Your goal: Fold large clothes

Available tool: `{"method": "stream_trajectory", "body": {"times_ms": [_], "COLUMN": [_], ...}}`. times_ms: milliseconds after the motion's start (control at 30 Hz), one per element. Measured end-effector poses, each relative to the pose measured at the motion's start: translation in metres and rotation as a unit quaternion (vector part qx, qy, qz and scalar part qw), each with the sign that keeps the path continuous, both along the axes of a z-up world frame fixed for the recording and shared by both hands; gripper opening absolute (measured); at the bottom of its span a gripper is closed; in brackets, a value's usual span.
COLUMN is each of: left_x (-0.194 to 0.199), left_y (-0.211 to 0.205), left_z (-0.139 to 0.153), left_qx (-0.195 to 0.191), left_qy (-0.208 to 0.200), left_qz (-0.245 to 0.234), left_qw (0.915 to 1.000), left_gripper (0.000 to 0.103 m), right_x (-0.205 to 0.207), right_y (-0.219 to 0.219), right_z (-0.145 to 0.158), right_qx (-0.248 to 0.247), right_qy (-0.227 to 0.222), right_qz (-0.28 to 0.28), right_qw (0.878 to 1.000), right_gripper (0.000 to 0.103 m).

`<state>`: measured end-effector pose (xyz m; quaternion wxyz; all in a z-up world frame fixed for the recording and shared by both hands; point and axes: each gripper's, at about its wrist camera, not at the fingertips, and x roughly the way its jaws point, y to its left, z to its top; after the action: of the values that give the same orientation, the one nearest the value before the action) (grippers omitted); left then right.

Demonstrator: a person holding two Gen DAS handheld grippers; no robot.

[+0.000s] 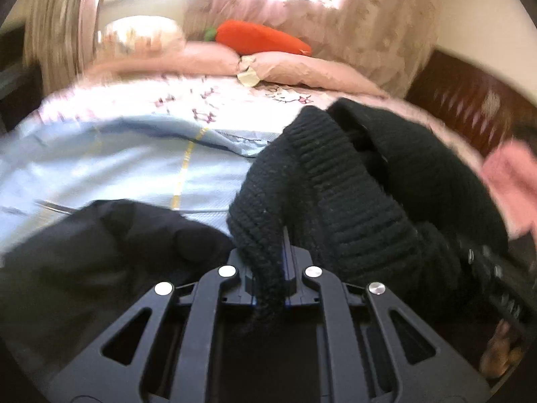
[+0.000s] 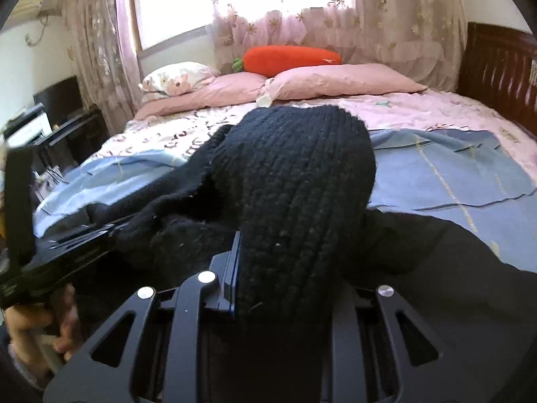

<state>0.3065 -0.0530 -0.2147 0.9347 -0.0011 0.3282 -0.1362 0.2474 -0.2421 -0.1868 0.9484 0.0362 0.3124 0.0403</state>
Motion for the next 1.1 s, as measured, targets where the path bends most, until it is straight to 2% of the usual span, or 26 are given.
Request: {"method": "stream_trajectory", "body": {"times_ms": [33, 67, 100, 167, 300, 400, 467, 500, 533, 567, 600, 633, 667, 767, 867, 967, 1033, 1100], "left_x": [-0.028, -0.046, -0.059, -0.082, -0.118, -0.141, -0.148, -0.152, -0.155, -0.162, -0.173, -0.179, -0.184, -0.185, -0.163, -0.120, -0.094, -0.065], "left_y": [-0.008, -0.014, -0.017, -0.015, -0.009, -0.009, -0.008, -0.007, -0.007, -0.004, 0.001, 0.005, 0.012, 0.025, 0.026, 0.016, 0.008, 0.000], "left_z": [0.007, 0.010, 0.009, 0.003, -0.010, -0.024, -0.025, -0.022, -0.016, -0.005, 0.011, 0.023, 0.040, 0.085, 0.123, 0.140, 0.139, 0.126], "left_qx": [0.045, 0.075, 0.092, 0.101, 0.119, 0.142, 0.151, 0.158, 0.165, 0.169, 0.154, 0.140, 0.124, 0.104, 0.104, 0.095, 0.063, 0.054], "left_qy": [-0.030, -0.043, -0.038, -0.020, -0.010, -0.007, -0.012, -0.013, -0.014, -0.025, -0.047, -0.055, -0.057, -0.069, -0.083, -0.066, -0.033, 0.007], "left_qz": [-0.011, -0.016, -0.021, -0.028, -0.037, -0.044, -0.031, -0.026, -0.021, -0.011, -0.013, -0.021, -0.030, -0.039, -0.049, -0.022, -0.025, -0.008], "left_qw": [0.9985, 0.9961, 0.9948, 0.9943, 0.9921, 0.9888, 0.9880, 0.9871, 0.9859, 0.9852, 0.9869, 0.9884, 0.9901, 0.9914, 0.9899, 0.9930, 0.9971, 0.9985], "left_gripper": [0.009, 0.009, 0.009, 0.009, 0.010, 0.013, 0.024, 0.043, 0.078, 0.093, 0.101, 0.101, 0.101, 0.101, 0.101, 0.101, 0.101, 0.101], "right_x": [-0.009, -0.021, -0.032, -0.053, -0.110, -0.124, -0.124, -0.122, -0.121, -0.120, -0.124, -0.130, -0.140, -0.159, -0.139, -0.096, -0.037, 0.010], "right_y": [0.007, 0.014, 0.018, 0.022, 0.022, 0.022, 0.023, 0.026, 0.028, 0.032, 0.038, 0.040, 0.043, 0.044, 0.032, 0.011, -0.011, -0.017], "right_z": [0.003, 0.005, 0.003, -0.004, -0.028, -0.031, -0.027, -0.021, -0.014, -0.005, 0.015, 0.027, 0.050, 0.102, 0.149, 0.157, 0.134, 0.111], "right_qx": [-0.025, -0.050, -0.067, -0.081, -0.069, -0.061, -0.056, -0.054, -0.054, -0.054, -0.069, -0.086, -0.112, -0.138, -0.150, -0.114, -0.100, -0.109], "right_qy": [0.002, 0.003, 0.004, 0.013, 0.020, 0.030, 0.046, 0.062, 0.076, 0.093, 0.101, 0.091, 0.063, -0.002, -0.035, -0.035, 0.051, 0.133], "right_qz": [0.004, 0.012, 0.021, 0.035, 0.051, 0.043, 0.032, 0.017, 0.013, 0.018, 0.015, 0.003, -0.009, 0.003, 0.006, 0.011, -0.007, -0.018], "right_qw": [1.000, 0.999, 0.997, 0.996, 0.996, 0.997, 0.997, 0.996, 0.996, 0.994, 0.992, 0.992, 0.992, 0.990, 0.988, 0.993, 0.994, 0.985], "right_gripper": [0.024, 0.024, 0.024, 0.024, 0.024, 0.027, 0.033, 0.035, 0.038, 0.054, 0.072, 0.079, 0.086, 0.102, 0.102, 0.102, 0.102, 0.102]}}
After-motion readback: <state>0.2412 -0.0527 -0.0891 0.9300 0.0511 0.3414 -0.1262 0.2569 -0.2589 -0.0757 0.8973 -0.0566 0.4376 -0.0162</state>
